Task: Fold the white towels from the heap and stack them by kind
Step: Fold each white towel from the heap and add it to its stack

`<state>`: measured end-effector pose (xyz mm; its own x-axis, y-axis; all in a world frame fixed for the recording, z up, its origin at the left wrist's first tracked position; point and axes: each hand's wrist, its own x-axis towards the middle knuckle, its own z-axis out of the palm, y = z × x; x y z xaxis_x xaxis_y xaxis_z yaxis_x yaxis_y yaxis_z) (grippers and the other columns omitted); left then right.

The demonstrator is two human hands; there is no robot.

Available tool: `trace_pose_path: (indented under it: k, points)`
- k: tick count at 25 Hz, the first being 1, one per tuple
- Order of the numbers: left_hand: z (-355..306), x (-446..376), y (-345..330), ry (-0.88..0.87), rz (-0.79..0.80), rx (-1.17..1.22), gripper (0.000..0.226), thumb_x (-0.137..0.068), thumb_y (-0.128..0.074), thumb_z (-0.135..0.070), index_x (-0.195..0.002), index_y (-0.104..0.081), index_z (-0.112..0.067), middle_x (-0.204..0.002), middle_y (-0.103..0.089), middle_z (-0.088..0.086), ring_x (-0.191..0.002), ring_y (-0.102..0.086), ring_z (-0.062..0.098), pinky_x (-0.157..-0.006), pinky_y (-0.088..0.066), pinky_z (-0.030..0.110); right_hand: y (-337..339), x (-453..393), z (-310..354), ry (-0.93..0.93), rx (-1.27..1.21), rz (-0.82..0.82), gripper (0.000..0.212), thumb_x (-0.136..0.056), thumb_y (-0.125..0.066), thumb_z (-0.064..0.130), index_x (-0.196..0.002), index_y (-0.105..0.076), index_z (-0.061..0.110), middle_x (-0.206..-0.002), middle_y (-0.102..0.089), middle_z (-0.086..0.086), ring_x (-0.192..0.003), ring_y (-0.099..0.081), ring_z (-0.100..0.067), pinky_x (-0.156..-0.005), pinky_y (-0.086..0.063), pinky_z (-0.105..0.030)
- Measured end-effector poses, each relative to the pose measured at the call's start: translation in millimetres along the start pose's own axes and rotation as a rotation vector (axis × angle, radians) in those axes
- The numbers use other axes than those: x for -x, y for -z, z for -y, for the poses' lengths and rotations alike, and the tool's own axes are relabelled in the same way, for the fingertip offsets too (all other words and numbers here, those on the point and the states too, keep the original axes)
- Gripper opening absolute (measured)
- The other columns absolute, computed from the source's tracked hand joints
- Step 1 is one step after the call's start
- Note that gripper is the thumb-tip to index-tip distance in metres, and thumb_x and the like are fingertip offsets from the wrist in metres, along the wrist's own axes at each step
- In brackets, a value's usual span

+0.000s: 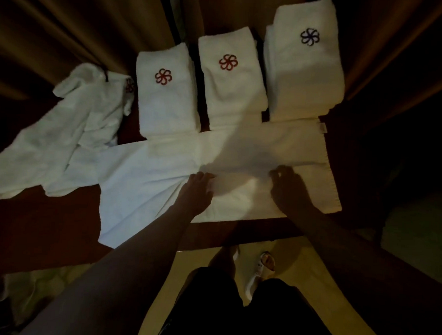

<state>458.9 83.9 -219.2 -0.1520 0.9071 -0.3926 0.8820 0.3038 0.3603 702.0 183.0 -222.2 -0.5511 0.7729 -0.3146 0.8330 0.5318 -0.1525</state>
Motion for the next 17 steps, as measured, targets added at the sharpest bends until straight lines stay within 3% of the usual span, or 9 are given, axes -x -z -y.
trace_pose_path:
  k: [1, 4, 6, 9, 13, 17]
  points:
    - [0.3, 8.6, -2.0, 0.020, -0.009, 0.017, 0.050, -0.090, -0.058, -0.019, -0.138, -0.043, -0.015, -0.135, -0.046, 0.010, -0.125, -0.041, 0.028, -0.096, -0.046, 0.042, -4.0, 5.9, 10.4, 0.064, -0.045, 0.068, 0.041, -0.075, -0.046, 0.011, -0.114, -0.058, 0.004, -0.114, -0.059, -0.026, -0.111, -0.046, -0.037, -0.077, -0.054, -0.045]
    - [0.9, 37.1, -12.8, 0.144, -0.012, -0.004, 0.069, -0.089, -0.059, -0.015, -0.149, -0.025, -0.014, -0.154, -0.020, 0.014, -0.142, -0.018, 0.031, -0.101, -0.044, 0.044, -15.5, 29.9, 29.4, 0.170, 0.010, 0.267, 0.047, -0.091, -0.036, 0.014, -0.136, -0.042, 0.008, -0.144, -0.035, -0.022, -0.133, -0.034, -0.035, -0.095, -0.043, -0.042]
    - [3.3, 57.8, -24.2, 0.236, 0.021, -0.051, 0.071, -0.090, -0.058, -0.017, -0.150, -0.020, -0.014, -0.157, -0.011, 0.015, -0.144, -0.012, 0.032, -0.099, -0.043, 0.044, -16.1, 38.3, 28.9, 0.120, -0.008, 0.274, 0.045, -0.095, -0.038, 0.016, -0.139, -0.037, 0.012, -0.148, -0.029, -0.018, -0.134, -0.030, -0.034, -0.096, -0.040, -0.041]
    - [4.9, 84.1, -36.2, 0.299, 0.084, -0.026, 0.064, -0.089, -0.058, -0.021, -0.146, -0.029, -0.014, -0.152, -0.019, 0.012, -0.138, -0.021, 0.031, -0.102, -0.041, 0.046, -17.1, 42.9, 24.8, 0.145, 0.027, 0.286, 0.046, -0.095, -0.043, 0.018, -0.140, -0.034, 0.014, -0.148, -0.026, -0.016, -0.134, -0.028, -0.033, -0.096, -0.039, -0.042]
    - [8.0, 109.2, -40.1, 0.267, 0.113, 0.141, 0.072, -0.087, -0.062, -0.027, -0.149, -0.026, -0.014, -0.156, -0.017, 0.012, -0.142, -0.019, 0.032, -0.114, -0.027, 0.047, -22.1, 50.6, 26.8, 0.110, 0.014, 0.294, 0.044, -0.090, -0.049, 0.021, -0.131, -0.039, 0.012, -0.138, -0.033, -0.014, -0.126, -0.033, -0.033, -0.089, -0.040, -0.043]
    - [30.1, 127.4, -34.4, 0.327, 0.117, 0.130, 0.061, -0.090, -0.057, -0.024, -0.146, -0.035, -0.015, -0.156, -0.021, 0.012, -0.141, -0.023, 0.030, -0.113, -0.029, 0.041, -20.2, 54.0, 46.2, 0.035, 0.060, 0.266, 0.043, -0.091, -0.048, 0.023, -0.131, -0.038, 0.011, -0.137, -0.035, -0.015, -0.125, -0.036, -0.033, -0.093, -0.037, -0.041]
